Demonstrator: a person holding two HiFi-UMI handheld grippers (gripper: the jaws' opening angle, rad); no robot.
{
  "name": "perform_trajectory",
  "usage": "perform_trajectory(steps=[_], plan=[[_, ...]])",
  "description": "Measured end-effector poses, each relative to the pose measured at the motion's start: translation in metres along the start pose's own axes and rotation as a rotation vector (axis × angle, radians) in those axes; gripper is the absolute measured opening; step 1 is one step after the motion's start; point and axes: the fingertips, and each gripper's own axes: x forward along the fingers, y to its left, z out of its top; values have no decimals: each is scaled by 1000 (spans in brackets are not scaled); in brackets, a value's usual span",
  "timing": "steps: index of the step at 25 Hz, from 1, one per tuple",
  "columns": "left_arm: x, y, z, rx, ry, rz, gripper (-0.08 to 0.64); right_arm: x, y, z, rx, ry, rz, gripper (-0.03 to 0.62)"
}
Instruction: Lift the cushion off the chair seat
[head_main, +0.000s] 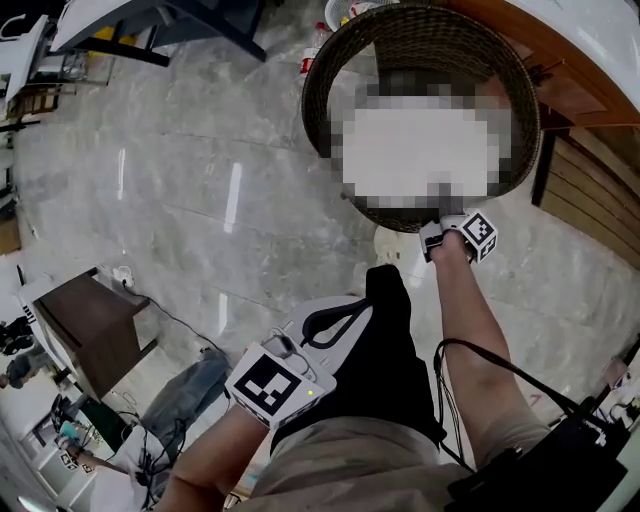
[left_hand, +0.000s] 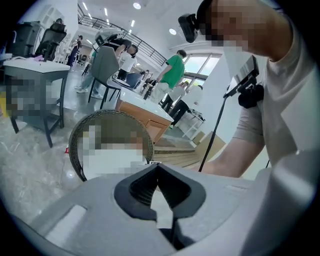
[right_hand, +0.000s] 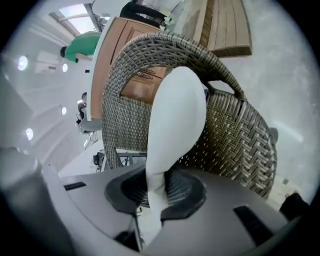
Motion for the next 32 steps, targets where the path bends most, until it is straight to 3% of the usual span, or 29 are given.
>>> perform_trajectory(steps=[6,15,32], plan=[[-29,-11,-1,54,-16,18,6,-40,29,-15,-22,33,23,72],[-68,-48,11,54,-95,1,6,-116,93,-28,-66,29,70,72],[-199,-94,15,126,-268,16,6,-288,220,-102,-164,51,195,74]])
